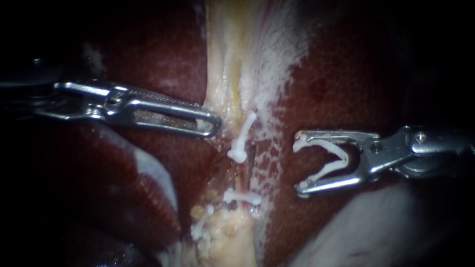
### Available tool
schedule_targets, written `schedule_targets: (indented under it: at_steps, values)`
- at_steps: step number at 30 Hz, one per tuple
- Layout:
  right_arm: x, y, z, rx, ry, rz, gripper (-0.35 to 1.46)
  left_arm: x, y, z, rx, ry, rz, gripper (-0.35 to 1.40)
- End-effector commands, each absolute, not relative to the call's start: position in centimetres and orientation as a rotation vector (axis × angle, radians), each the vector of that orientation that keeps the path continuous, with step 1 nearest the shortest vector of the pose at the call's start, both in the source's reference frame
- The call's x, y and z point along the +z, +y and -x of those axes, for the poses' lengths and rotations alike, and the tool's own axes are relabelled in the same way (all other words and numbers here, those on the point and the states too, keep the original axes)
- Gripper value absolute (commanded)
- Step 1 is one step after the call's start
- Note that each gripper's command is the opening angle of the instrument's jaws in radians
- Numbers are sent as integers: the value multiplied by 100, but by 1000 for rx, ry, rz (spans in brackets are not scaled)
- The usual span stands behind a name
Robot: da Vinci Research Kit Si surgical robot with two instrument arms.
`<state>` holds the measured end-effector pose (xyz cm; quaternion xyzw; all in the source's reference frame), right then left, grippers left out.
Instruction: Clipping second clip right tube
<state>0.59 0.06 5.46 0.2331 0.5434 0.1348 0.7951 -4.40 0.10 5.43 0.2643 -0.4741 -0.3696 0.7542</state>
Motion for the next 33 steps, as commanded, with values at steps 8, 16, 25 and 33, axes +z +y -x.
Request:
schedule_targets:
  at_steps: [8, 16, 25, 33]
  values:
    - [547, 5, -59, 289, 1168, -501, 60, 542, 9, 439, -805, -1034, -577, -35]
    - [564, -10, -68, 307, 1162, -497, 60, 525, 15, 429, -804, -1035, -590, -35]
    - [595, -35, -95, 345, 1149, -557, 60, 485, 34, 409, -833, -1042, -585, -35]
    - [616, -45, -121, 359, 1141, -596, 60, 454, 30, 408, -832, -1061, -575, -35]
